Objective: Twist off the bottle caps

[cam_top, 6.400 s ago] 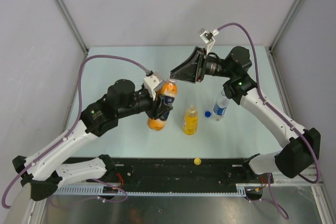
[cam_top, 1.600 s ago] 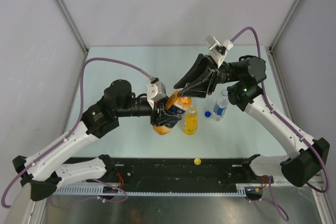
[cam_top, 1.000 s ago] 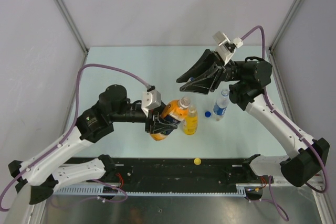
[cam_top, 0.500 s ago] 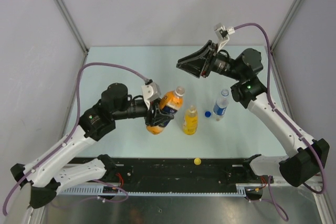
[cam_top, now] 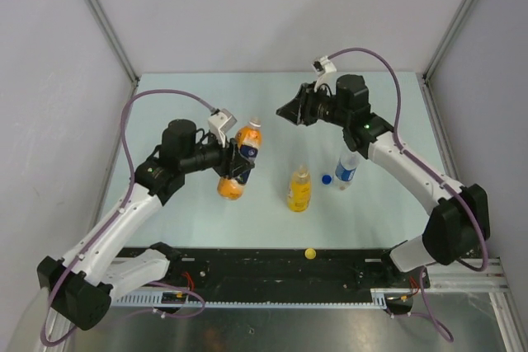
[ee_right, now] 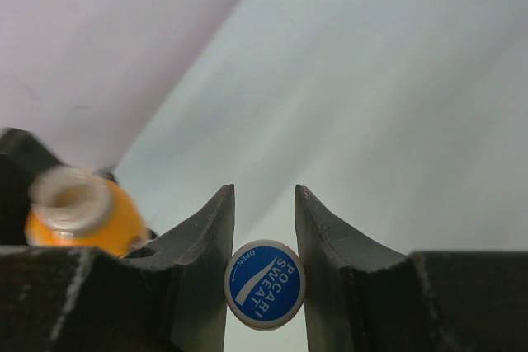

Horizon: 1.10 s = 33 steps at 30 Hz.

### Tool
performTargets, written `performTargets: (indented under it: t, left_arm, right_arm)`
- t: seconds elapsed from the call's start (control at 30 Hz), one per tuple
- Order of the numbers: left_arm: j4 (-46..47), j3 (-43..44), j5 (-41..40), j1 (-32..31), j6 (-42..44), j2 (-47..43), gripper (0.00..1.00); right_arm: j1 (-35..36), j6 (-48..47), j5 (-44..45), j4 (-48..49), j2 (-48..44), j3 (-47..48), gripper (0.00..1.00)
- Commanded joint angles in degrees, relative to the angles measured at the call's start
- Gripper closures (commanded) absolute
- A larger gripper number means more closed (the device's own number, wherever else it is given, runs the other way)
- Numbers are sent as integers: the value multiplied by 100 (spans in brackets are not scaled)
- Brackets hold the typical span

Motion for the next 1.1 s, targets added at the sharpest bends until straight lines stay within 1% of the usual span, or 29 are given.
performTargets:
  t: [0.0, 0.13, 0.23, 0.43, 0.6, 0.73, 0.83, 0.9, 1.07]
  left_arm:
    - [256, -58, 155, 194, -163, -95, 100]
    - [256, -64, 246, 225, -146, -33, 100]
    - [256, -33, 359, 231, -137, 40, 100]
    - [258, 14, 365, 231, -124, 93, 100]
    - [265, 51, 387, 231, -98, 37, 100]
    - [259, 56, 543, 228, -63, -7, 100]
    - [260, 84, 756, 227, -36, 1, 100]
    - [257, 120, 892, 231, -21, -14, 100]
    - [283, 201, 1303, 230, 3, -64, 100]
  right_arm:
    - [-71, -542, 629, -756, 239, 8, 71]
    - [-111, -731, 892, -1270, 304, 6, 67]
    - [-122, -849, 1085, -1576, 189, 6, 60]
    - [-133, -861, 1138, -1809, -181, 5, 34]
    - [-133, -798, 1081, -2032, -617, 0, 21]
    - [-133, -783, 670, -1978, -939, 0, 12]
    - [-127, -663, 132, -1644, -1113, -20, 5]
    - [-118, -531, -242, -1350, -1181, -32, 3]
    - [55, -213, -1144, -504, -1172, -44, 2]
